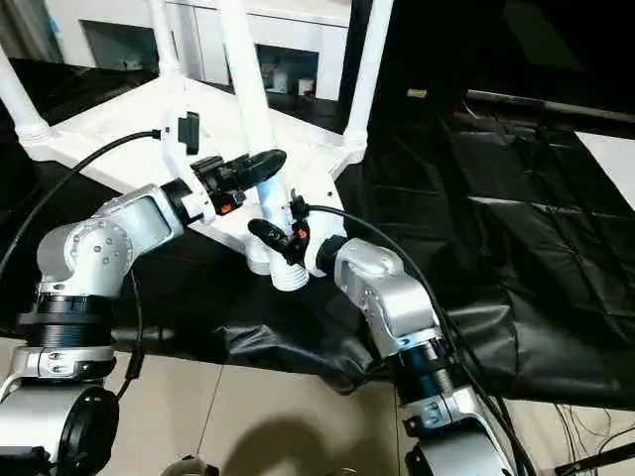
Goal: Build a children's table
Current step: Pick table leg
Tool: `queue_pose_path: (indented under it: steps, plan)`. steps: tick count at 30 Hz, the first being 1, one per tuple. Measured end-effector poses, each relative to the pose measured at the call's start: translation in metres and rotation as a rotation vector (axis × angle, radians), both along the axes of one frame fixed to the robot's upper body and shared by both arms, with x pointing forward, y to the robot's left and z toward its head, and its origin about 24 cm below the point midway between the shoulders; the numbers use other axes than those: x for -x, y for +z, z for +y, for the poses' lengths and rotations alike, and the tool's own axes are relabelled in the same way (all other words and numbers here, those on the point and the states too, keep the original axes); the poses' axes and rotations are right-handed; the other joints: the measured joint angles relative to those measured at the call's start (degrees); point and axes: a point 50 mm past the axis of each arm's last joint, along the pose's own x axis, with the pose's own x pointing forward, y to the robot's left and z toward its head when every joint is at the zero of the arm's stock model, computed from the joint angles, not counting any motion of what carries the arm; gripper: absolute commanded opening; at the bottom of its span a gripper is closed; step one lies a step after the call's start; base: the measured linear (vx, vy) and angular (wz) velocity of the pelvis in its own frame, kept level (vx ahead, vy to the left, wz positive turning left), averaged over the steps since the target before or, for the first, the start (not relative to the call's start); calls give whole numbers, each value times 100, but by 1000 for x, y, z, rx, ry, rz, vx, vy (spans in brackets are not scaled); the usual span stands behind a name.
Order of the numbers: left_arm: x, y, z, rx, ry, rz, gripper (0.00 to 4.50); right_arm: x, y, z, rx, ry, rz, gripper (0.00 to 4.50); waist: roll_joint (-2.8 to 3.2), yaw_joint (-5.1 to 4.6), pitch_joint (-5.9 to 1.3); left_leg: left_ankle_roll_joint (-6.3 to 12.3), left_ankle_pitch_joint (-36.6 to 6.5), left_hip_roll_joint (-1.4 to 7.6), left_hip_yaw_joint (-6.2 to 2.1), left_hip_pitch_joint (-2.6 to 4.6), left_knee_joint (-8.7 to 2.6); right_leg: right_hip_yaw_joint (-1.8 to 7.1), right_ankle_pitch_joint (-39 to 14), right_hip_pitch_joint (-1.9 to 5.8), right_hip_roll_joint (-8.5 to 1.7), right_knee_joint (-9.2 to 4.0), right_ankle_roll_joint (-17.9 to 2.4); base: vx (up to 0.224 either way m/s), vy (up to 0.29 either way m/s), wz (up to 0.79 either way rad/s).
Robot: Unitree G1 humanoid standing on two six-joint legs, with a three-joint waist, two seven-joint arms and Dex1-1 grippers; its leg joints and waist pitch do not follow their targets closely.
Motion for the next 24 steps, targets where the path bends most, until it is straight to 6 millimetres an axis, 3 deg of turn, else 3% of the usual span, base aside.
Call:
queue_pose_path:
  steps: [10,12,18,24]
  plan:
    - [1,3,5,-8,-25,-28,189,0,2,2,6,3,-30,184,0,0,0,0,0,0,0,0,1,1,0,0,0,0,0,0,0,0]
    - [1,5,6,-12,-33,-37,188,0,3,1,-7,12,-29,254,0,0,0,0,0,0,0,0,1,1,0,1,0,0,0,0,0,0]
    - [5,8,3,-12,-153,-71,182,-6,26,-6,-169,86,-1,299,-1,-2,-1,1,0,0,0,2,1,1,0,1,0,1,0,0,0,0]
    - [13,18,18,-95,-323,-144,182,3,30,-28,-177,278,99,300,0,2,0,1,0,0,0,1,0,0,0,0,0,2,0,0,0,0]
